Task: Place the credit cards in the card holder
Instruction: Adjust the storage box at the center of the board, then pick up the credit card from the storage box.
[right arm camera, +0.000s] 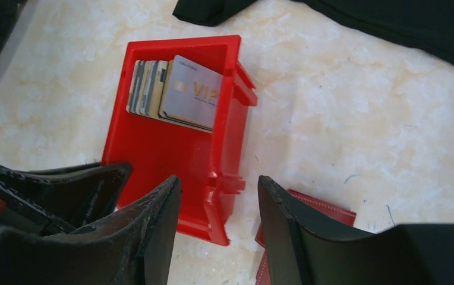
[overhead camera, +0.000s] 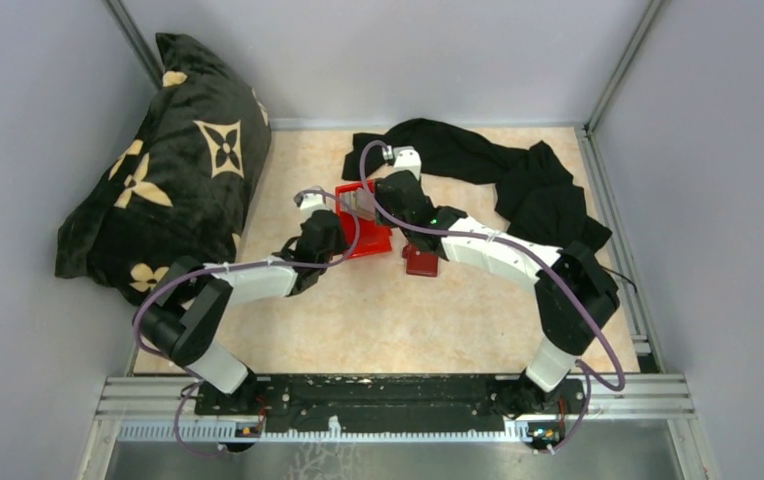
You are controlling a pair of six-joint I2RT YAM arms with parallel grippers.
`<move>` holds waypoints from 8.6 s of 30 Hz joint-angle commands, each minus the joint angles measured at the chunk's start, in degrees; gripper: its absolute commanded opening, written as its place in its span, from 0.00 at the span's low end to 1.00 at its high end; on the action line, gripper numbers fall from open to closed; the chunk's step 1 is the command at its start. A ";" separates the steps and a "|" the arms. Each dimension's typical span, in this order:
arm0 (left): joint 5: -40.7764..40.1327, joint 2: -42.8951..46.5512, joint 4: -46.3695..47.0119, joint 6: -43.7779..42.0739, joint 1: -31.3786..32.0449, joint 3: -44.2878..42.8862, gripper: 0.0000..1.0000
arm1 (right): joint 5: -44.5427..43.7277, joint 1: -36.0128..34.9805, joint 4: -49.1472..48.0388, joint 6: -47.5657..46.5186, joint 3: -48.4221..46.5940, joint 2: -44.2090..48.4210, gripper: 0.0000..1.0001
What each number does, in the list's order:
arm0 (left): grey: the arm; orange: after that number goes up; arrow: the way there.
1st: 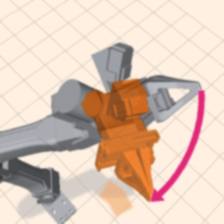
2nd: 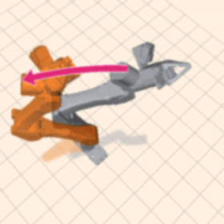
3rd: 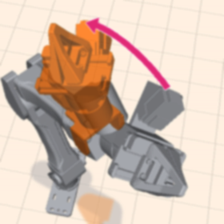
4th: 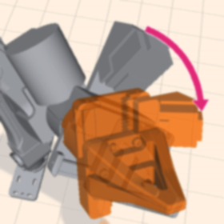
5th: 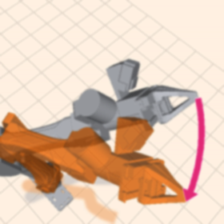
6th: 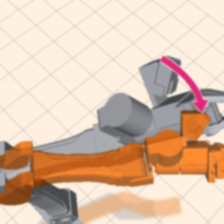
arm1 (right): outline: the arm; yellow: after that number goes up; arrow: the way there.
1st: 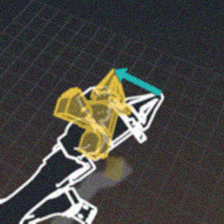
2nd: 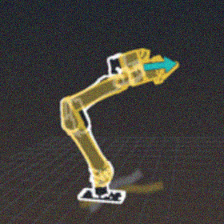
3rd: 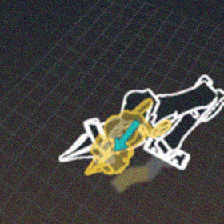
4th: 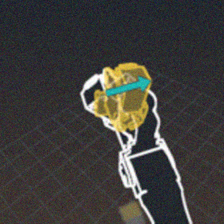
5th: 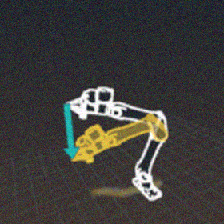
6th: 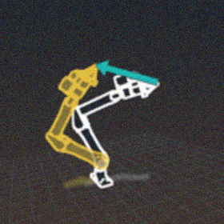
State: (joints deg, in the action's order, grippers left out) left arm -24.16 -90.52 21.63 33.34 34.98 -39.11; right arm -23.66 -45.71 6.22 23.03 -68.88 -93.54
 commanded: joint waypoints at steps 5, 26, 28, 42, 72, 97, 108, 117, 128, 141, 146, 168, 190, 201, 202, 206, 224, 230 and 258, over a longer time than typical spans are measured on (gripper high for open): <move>-10.77 -3.65 -14.47 10.10 7.80 -7.27 0.18 | 0.27 -0.60 1.33 -3.64 -7.45 -4.67 0.51; -34.24 -0.54 -42.91 31.21 10.45 -14.39 0.24 | 8.98 0.01 3.29 -6.06 -16.52 -13.61 0.51; -33.93 -0.22 -41.71 29.96 10.46 -13.95 0.39 | 9.45 0.00 3.84 -6.19 -18.04 -14.83 0.51; -34.57 14.47 -30.87 20.11 10.54 -8.97 0.79 | 15.39 0.71 3.04 -9.04 -21.42 -15.54 0.52; -32.25 33.78 -32.26 23.87 10.53 5.00 0.77 | 28.83 0.10 14.46 -7.77 -47.40 -37.91 0.52; -31.52 33.79 -28.87 21.69 10.54 5.54 0.76 | 37.22 3.59 13.11 -1.34 -47.39 -42.43 0.46; -31.15 32.99 -27.21 21.08 10.45 6.02 0.75 | 37.81 3.61 12.37 -1.31 -44.87 -39.69 0.28; -30.38 32.07 -26.77 21.30 10.45 5.97 0.75 | 37.55 3.31 12.53 -1.50 -44.42 -36.83 0.26; -30.16 31.68 -26.69 21.14 10.46 5.48 0.76 | 37.29 3.35 12.52 -1.69 -43.71 -34.53 0.20; -29.89 30.50 -25.81 20.30 10.44 4.75 0.76 | 35.52 3.35 13.03 -2.70 -43.27 -32.54 0.18; -29.85 29.97 -25.62 20.10 10.46 4.49 0.76 | 34.27 3.34 13.35 -3.41 -43.24 -31.90 0.17; -21.36 28.33 -4.12 4.27 8.23 6.08 0.81 | 21.42 3.41 12.70 -13.94 -37.41 -24.93 0.00; 25.76 33.82 12.38 5.90 -4.24 14.22 0.85 | 28.41 4.68 4.65 -6.56 -2.93 14.70 0.00; 55.53 23.39 32.16 9.90 -8.13 15.90 0.80 | 38.96 7.91 10.87 -2.50 9.22 29.43 0.00; 57.74 22.43 33.14 10.14 -8.16 15.65 0.80 | 40.09 8.24 11.16 -2.19 9.80 29.83 0.00; 64.94 18.96 34.73 9.91 -8.26 14.14 0.76 | 44.78 10.08 10.82 -1.14 11.74 30.51 0.00; 76.61 10.55 27.54 2.09 -8.44 6.67 0.67 | 62.17 13.58 4.20 2.07 15.20 22.58 0.00; 79.56 8.51 20.62 -1.41 -8.49 3.74 0.63 | 64.35 13.88 2.49 2.80 14.03 20.33 0.00; 85.19 3.51 9.49 -7.76 -8.60 -0.40 0.00 | 70.07 18.93 -4.37 5.00 13.56 13.45 0.00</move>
State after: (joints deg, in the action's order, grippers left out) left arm 59.81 -86.08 30.92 26.59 26.83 -38.50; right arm 44.07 -27.97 7.27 26.89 -53.65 -79.99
